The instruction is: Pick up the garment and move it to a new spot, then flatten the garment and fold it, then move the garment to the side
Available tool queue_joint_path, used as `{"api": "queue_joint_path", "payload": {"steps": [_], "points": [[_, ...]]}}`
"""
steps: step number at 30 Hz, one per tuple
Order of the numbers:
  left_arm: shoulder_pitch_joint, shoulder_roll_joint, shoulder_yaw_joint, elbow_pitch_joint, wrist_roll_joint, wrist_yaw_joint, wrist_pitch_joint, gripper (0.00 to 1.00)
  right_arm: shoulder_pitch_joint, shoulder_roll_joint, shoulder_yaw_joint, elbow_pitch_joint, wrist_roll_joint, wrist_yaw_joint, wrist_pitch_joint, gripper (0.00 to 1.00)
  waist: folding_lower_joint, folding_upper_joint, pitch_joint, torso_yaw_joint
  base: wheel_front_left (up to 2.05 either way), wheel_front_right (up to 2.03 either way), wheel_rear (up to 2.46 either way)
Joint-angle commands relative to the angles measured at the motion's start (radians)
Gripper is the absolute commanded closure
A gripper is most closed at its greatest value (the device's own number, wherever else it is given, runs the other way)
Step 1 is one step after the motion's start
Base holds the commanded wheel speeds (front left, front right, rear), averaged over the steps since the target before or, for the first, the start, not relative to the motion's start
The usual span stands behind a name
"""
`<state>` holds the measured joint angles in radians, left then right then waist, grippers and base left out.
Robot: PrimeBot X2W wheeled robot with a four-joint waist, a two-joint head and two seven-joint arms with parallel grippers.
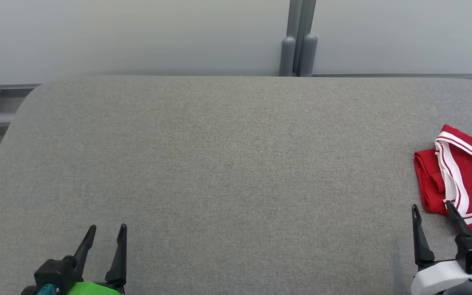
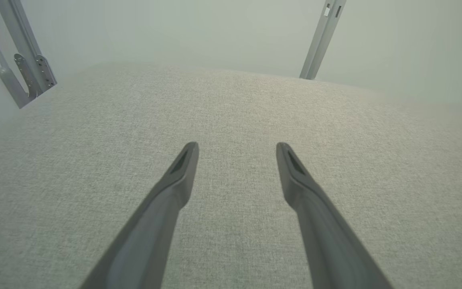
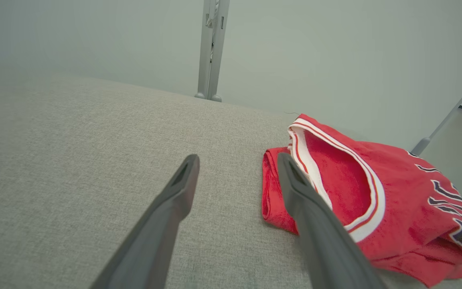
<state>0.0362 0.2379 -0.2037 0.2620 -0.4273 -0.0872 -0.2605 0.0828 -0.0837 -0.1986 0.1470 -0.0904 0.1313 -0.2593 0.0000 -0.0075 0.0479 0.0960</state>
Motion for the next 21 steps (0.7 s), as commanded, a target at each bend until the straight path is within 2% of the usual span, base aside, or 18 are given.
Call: {"api": "queue_joint_path", "payload": {"steps": [1,6,14,21], "points": [[0.017,-0.002,0.029,0.007,0.003,0.007,-0.004,0.0,0.011,0.007,0.021,0.001,-0.02,-0.001,-0.006,0.0,0.0,0.0075,-0.052,0.036,0.0,0.0,0.0],[0.024,-0.008,0.06,0.012,0.012,-0.002,-0.005,0.0,0.019,0.018,0.052,-0.028,-0.024,-0.001,-0.006,0.0,0.0,0.0075,-0.058,0.041,0.0,0.0,0.0],[0.032,-0.017,0.084,0.025,0.027,-0.023,-0.005,0.0,0.034,0.031,-0.028,-0.038,-0.053,-0.001,-0.006,0.0,0.0,0.0075,-0.065,0.028,0.0,0.0,0.0],[0.032,-0.019,0.094,0.027,0.034,-0.034,-0.005,0.0,0.027,0.032,-0.021,-0.037,-0.02,-0.001,-0.007,0.0,0.0,0.0075,-0.065,0.012,0.0,0.0,0.0]]}}
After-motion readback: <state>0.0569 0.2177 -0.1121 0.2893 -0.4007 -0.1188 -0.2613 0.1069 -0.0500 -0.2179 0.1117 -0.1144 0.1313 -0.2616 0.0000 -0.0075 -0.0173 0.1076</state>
